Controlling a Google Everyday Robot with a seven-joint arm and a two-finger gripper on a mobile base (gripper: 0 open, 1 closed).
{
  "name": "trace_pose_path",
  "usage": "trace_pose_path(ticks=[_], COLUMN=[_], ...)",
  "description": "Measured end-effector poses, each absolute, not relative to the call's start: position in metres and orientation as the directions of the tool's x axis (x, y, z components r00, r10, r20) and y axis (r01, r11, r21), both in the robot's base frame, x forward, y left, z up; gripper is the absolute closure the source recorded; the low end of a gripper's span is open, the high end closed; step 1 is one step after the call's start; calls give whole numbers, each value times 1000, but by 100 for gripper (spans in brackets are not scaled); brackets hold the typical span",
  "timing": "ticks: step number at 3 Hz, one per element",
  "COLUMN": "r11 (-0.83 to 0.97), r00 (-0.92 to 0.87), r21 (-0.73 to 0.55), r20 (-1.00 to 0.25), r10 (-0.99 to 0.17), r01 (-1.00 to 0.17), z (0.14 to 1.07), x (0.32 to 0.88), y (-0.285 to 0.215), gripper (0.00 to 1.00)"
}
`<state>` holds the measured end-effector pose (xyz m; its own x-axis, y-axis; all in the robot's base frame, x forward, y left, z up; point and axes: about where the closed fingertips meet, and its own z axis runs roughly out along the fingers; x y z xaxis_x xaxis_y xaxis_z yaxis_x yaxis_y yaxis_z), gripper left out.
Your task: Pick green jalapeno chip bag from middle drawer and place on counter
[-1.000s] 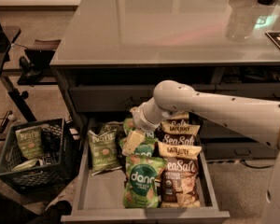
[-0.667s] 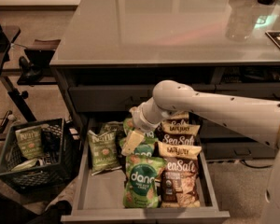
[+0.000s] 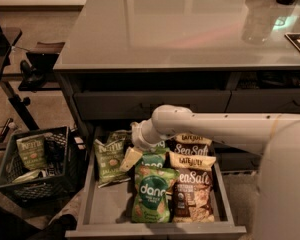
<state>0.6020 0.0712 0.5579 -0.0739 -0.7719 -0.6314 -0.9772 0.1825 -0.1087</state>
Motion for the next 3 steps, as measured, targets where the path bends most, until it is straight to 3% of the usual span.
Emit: trace_pose_path(ticks=[2, 3], r11=[163, 148], r00=[-29, -12], r21=[-156, -163], r20=[-628, -632], r10=[-778, -775], r01=[-974, -975], z=[511, 499], x=[632, 641], y=[101, 112], gripper=[0, 5])
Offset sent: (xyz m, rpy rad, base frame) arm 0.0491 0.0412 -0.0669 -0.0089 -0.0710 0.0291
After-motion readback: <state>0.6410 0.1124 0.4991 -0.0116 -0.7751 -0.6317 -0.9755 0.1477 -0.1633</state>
